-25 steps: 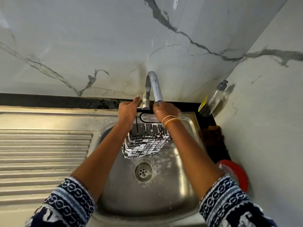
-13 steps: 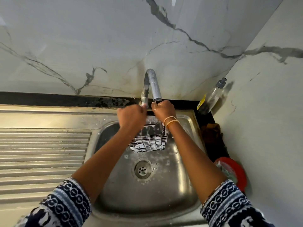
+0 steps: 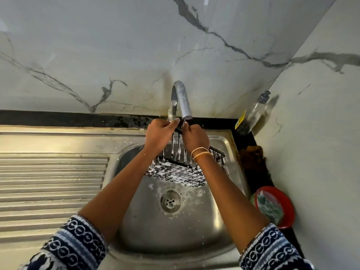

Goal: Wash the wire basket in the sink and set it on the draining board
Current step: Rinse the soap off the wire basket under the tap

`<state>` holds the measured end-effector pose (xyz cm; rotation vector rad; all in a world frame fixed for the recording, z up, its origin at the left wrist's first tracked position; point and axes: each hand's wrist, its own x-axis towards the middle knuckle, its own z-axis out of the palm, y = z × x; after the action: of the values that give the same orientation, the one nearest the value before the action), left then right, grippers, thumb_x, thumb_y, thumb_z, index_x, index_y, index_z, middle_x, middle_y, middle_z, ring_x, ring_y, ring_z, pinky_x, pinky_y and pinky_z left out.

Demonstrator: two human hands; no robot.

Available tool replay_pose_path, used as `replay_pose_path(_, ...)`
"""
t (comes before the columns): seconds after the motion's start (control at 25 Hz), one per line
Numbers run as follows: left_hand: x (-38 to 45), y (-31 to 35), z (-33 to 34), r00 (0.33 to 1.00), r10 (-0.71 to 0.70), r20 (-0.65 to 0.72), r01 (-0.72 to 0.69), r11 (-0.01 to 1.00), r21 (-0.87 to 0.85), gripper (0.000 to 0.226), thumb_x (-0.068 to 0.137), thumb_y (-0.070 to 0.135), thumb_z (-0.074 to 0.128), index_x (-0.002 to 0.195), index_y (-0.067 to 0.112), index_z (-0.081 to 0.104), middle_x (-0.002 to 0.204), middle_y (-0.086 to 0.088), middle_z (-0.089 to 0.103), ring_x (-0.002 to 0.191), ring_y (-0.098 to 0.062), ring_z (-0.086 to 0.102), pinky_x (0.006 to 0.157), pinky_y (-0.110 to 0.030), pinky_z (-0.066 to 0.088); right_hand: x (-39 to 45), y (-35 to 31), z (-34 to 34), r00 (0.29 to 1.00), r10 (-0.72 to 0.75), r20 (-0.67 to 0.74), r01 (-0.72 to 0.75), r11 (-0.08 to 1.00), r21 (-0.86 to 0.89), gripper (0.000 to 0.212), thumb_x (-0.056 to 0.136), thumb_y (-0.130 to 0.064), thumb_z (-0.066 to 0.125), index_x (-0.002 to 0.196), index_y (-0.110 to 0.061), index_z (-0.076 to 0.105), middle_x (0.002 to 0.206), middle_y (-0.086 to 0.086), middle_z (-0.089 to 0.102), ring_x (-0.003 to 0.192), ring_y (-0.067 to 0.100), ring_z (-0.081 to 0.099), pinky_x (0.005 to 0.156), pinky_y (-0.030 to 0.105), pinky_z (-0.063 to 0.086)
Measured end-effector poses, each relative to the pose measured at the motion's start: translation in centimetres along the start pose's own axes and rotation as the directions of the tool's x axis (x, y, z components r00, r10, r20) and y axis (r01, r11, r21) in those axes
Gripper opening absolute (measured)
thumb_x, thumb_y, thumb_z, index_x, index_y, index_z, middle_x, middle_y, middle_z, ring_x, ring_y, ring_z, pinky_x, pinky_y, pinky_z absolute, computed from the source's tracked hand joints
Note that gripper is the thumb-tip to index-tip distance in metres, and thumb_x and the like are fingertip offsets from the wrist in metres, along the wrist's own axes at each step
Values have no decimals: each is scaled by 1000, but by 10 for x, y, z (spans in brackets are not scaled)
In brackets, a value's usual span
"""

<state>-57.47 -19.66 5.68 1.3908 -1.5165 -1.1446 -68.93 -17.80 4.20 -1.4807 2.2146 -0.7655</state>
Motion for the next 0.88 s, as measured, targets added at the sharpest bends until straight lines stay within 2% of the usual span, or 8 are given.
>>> replay_pose_path(0.12, 12, -3, -19, 989, -149, -11, 140, 951, -275, 43, 82, 22, 75, 49, 12, 48, 44, 5, 42, 37, -10, 32, 57, -28, 40, -5, 23, -9, 993, -117, -19, 113, 983, -142, 62, 101, -43, 27, 66, -4, 61, 67, 16, 63, 65, 32, 60, 60, 33, 42)
replay_pose_path(0.2, 19, -11, -34, 959, -276, -60, 233, 895, -380, 26, 81, 19, 75, 85, -5, 64, 74, -5, 61, 49, -8, 42, 65, -27, 44, -1, 37, -17, 990, -87, -115, 55, 963, -262, 59, 102, -39, 26, 78, -3, 67, 79, 19, 66, 79, 35, 62, 72, 36, 42)
replay_pose_path(0.28, 23, -23, -39, 938, -335, -86, 263, 852, -453, 43, 82, 19, 74, 106, -12, 58, 103, -15, 65, 52, -8, 41, 61, -23, 43, -1, 31, -14, 971, -146, -188, 76, 940, -334, 53, 99, -41, 23, 95, -9, 64, 92, 15, 65, 93, 34, 58, 86, 40, 38)
replay_pose_path(0.4, 18, -34, -33, 915, -387, -111, 284, 816, -503, 29, 81, 18, 73, 98, -3, 63, 88, -12, 59, 53, -10, 47, 50, -19, 40, -30, -3, 15, 929, -369, -8, 336, 855, -395, 59, 92, -49, 20, 132, -16, 46, 133, 15, 53, 127, 34, 45, 109, 50, 31)
replay_pose_path(0.52, 12, -45, -33, 874, -480, -70, 372, 757, -537, 37, 76, 22, 74, 101, -1, 61, 89, -16, 58, 69, -24, 54, 52, -26, 42, -65, -6, 26, 863, -479, 160, 500, 766, -405, 66, 95, -49, 19, 152, -16, 16, 160, 8, 14, 148, 24, 9, 120, 43, 5)
replay_pose_path(0.64, 13, -55, -44, 853, -518, -66, 399, 727, -559, 46, 78, 23, 74, 115, -1, 58, 100, -11, 57, 69, -15, 50, 52, -25, 41, -59, 32, 5, 931, -355, 90, 353, 805, -477, 71, 94, -55, 9, 153, -16, 10, 161, 4, 5, 148, 21, 1, 121, 42, 1)
replay_pose_path(0.76, 12, -55, -44, 857, -510, -72, 384, 727, -569, 48, 78, 22, 74, 116, -2, 57, 104, -11, 59, 84, -19, 54, 60, -26, 43, -59, 34, 2, 985, -172, -18, 146, 882, -449, 72, 95, -55, 16, 152, -10, 14, 160, 11, 11, 148, 27, 5, 120, 47, 8)
replay_pose_path(0.88, 13, -50, -34, 869, -494, -38, 396, 738, -547, 51, 64, 28, 77, 104, 0, 62, 97, -16, 63, 88, -32, 60, 70, -38, 49, -89, -6, 32, 925, -369, 96, 375, 838, -396, 69, 96, -51, 19, 152, -11, 12, 160, 9, 8, 148, 27, 2, 121, 47, 7)
